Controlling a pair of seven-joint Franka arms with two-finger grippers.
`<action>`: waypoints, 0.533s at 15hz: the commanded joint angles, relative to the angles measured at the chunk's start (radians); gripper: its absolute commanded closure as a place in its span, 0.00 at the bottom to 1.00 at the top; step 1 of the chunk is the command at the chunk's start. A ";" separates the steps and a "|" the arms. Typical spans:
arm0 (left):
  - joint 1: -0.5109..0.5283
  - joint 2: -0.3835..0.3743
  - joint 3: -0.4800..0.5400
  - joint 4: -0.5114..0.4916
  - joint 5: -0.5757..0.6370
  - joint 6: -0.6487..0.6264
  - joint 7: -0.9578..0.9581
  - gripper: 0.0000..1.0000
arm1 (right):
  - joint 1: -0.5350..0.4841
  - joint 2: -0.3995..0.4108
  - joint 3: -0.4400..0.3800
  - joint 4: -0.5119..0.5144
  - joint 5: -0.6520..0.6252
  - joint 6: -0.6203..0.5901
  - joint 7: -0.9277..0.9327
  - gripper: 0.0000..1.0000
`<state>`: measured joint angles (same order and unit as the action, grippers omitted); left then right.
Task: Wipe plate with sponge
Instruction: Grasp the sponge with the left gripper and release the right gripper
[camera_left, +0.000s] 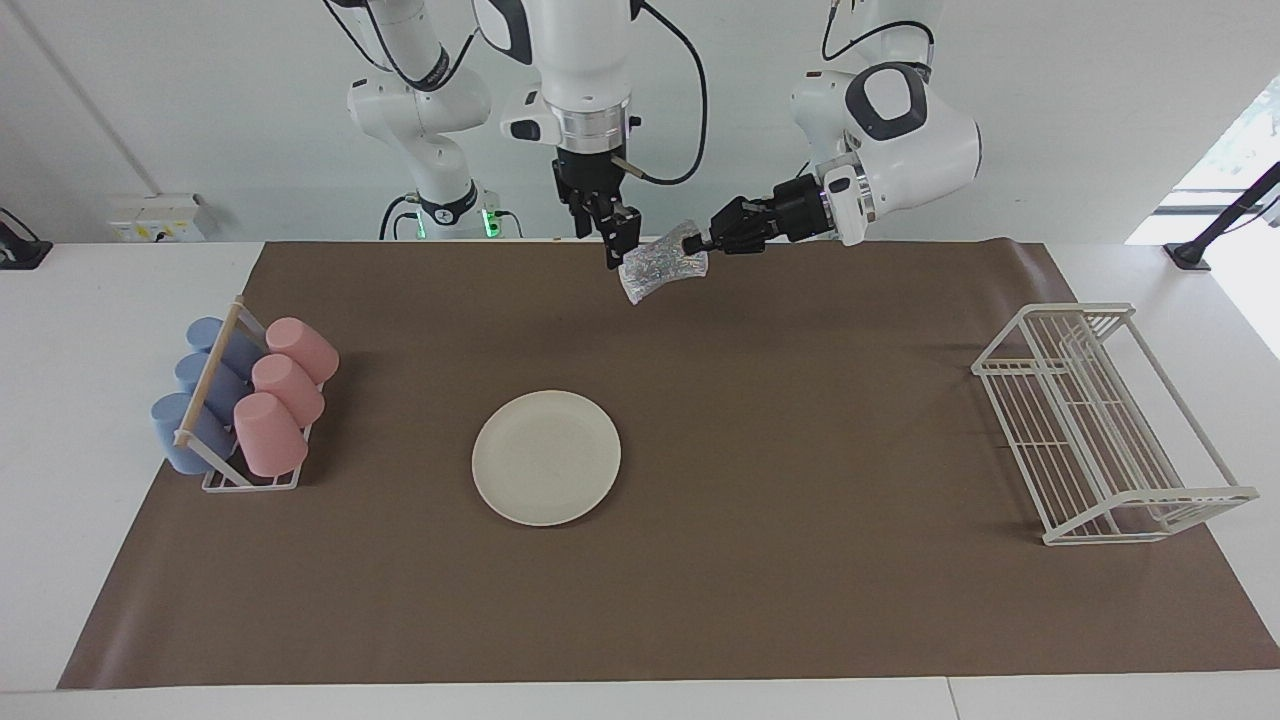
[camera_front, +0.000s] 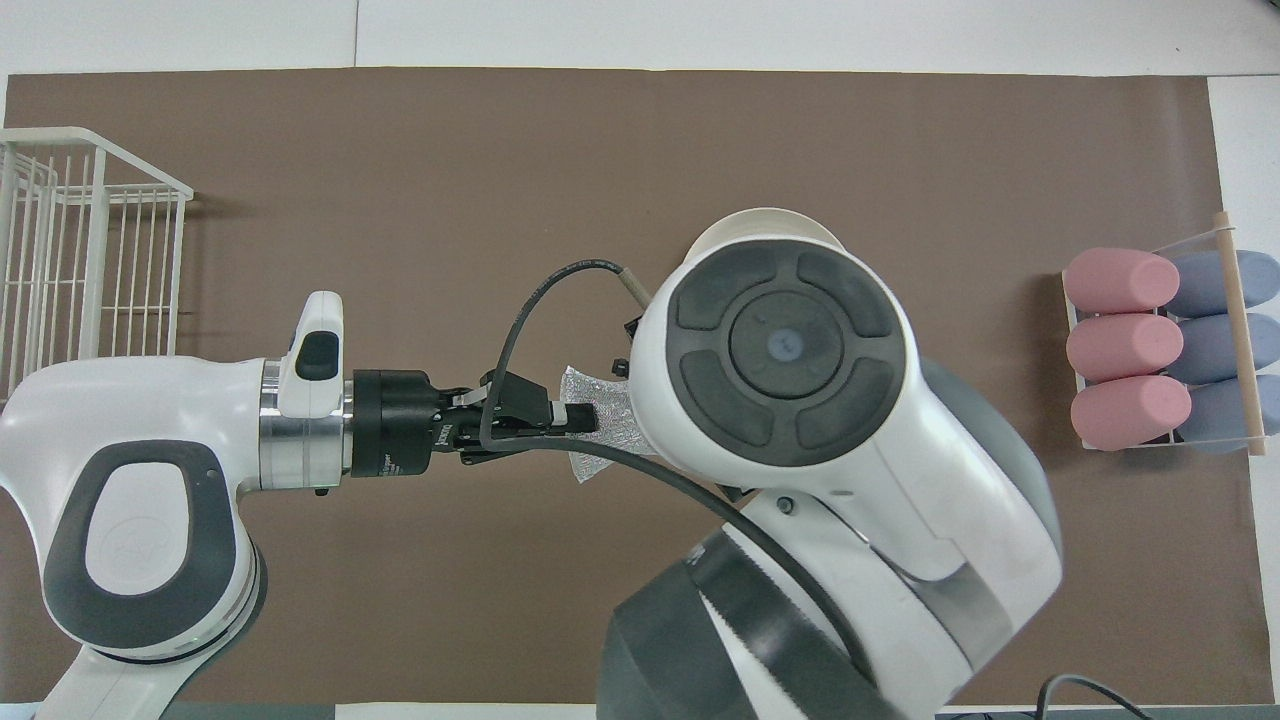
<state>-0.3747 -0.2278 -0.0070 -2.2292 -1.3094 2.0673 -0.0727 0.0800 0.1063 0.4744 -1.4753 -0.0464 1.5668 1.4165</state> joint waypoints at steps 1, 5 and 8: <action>0.071 -0.028 -0.002 -0.006 0.074 -0.006 -0.058 1.00 | -0.139 -0.049 0.006 -0.020 0.014 -0.043 -0.300 0.00; 0.190 -0.021 -0.002 0.009 0.238 -0.068 -0.093 1.00 | -0.293 -0.085 -0.003 -0.010 0.016 -0.076 -0.803 0.00; 0.246 0.017 -0.002 0.081 0.468 -0.114 -0.195 1.00 | -0.307 -0.108 -0.049 0.001 0.016 -0.161 -0.973 0.00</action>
<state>-0.1632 -0.2355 -0.0002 -2.2090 -0.9765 1.9988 -0.1791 -0.2221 0.0303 0.4433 -1.4708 -0.0459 1.4499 0.5496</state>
